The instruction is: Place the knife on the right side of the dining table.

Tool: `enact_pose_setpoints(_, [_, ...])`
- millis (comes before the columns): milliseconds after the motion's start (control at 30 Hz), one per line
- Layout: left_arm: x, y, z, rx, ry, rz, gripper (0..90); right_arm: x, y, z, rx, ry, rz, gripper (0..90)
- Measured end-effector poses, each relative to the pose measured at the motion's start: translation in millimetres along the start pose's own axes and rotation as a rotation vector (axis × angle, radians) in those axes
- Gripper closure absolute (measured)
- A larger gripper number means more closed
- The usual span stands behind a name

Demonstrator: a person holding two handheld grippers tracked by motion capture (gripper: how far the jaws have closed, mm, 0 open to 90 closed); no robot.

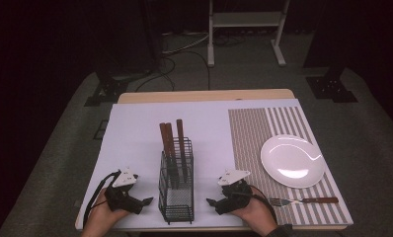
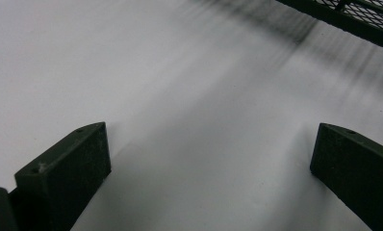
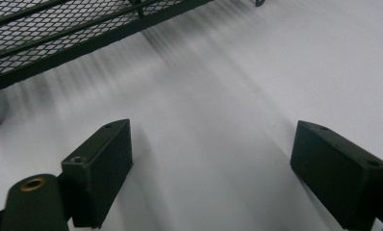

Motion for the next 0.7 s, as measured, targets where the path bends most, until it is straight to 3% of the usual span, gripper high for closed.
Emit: enact_pose_setpoints(700, [0.1,0.0,0.0,-0.001,0.0,0.0,0.0,9.6,10.2,-12.3,-0.044,-0.006,-0.035,13.9])
Point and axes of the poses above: each handheld gripper's, and its own axes: x roughly backward along the jaws, y roughly out of its top, z roughly to its left, the point moved 3 cm from there along -x, roughly forward along the jaws, and after that the axes turned 4 degrees about -z, right-handed, at the moved point
